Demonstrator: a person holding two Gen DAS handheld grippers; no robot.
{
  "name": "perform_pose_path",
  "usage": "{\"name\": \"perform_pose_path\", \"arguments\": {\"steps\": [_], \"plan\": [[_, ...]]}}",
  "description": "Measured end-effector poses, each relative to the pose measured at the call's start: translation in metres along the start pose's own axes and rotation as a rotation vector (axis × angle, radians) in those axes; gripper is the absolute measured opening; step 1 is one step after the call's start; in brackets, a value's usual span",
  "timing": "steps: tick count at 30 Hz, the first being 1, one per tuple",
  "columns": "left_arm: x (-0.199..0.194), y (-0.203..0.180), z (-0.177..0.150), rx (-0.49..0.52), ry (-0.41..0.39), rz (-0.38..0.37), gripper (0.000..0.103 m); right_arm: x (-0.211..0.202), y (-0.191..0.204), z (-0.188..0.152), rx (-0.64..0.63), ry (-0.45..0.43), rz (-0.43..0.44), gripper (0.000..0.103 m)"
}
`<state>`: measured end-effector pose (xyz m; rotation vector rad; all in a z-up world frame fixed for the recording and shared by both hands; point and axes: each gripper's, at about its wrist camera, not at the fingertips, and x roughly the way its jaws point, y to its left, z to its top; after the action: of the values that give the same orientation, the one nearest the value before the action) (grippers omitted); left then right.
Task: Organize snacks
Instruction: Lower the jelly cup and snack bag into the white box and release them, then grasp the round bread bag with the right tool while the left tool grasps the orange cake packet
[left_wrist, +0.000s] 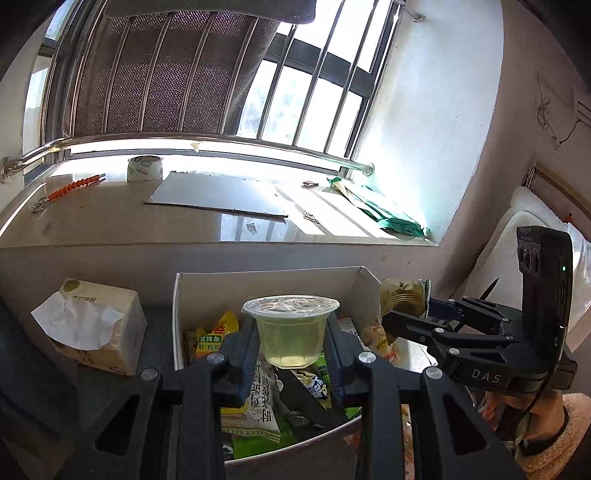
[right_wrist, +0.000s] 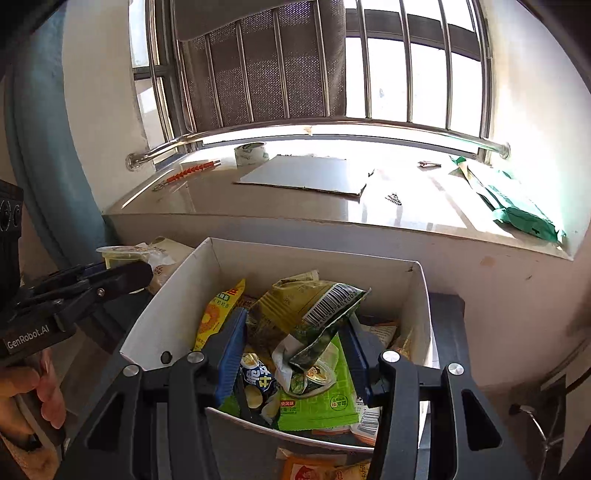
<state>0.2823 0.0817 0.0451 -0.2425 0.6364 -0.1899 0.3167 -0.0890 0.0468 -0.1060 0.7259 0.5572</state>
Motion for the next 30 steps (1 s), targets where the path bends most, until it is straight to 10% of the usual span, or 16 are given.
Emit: {"name": "perform_pose_path", "arguments": {"steps": [2, 4, 17, 30], "plan": [[0.018, 0.002, -0.001, -0.006, 0.068, 0.038, 0.069, 0.011, -0.009, 0.004, 0.022, 0.029, 0.020, 0.068], [0.019, 0.003, -0.004, -0.006, 0.059, 0.075, 0.103, 0.013, -0.017, 0.003, 0.046, 0.030, 0.043, 0.103], [-0.047, -0.009, -0.035, 0.053, -0.004, 0.098, 0.103, -0.047, -0.005, -0.031, 0.010, -0.091, 0.056, 0.103], [-0.110, -0.052, -0.153, 0.077, -0.004, 0.055, 0.103, -0.118, 0.018, -0.182, -0.075, -0.056, 0.036, 0.103]]}}
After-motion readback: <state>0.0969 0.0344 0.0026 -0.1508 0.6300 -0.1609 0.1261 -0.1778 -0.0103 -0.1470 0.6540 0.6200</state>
